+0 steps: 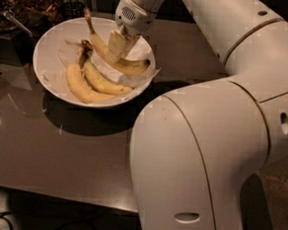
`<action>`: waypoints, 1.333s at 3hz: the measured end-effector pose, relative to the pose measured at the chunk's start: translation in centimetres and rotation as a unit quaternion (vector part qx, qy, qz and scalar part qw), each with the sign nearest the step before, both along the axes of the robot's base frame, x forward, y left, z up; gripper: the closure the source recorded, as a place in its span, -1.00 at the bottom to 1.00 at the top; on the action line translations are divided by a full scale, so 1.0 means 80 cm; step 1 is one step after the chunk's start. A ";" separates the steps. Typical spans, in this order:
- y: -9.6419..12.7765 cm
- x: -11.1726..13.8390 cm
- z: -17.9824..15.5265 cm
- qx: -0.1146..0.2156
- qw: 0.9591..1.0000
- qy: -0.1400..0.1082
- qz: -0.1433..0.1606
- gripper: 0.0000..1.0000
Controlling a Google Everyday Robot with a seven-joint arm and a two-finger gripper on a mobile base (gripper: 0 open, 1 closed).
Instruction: Pick banana from white bowl
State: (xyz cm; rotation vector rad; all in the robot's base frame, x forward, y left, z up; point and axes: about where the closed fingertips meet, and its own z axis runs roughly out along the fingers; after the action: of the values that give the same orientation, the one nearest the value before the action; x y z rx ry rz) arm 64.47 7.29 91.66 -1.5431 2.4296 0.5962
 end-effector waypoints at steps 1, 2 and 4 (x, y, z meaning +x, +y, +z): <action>0.005 0.004 0.002 -0.005 1.000 -0.007 -0.001 1.00; -0.004 -0.012 0.009 -0.021 1.000 0.007 -0.012 1.00; -0.013 -0.051 0.028 -0.023 0.999 0.010 -0.020 1.00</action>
Offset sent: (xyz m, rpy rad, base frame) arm -0.0424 -0.0222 0.0203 -0.1076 0.0846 -0.0402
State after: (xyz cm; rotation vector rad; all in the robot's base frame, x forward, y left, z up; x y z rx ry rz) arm 60.39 6.23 93.91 -1.5092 2.4997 0.5537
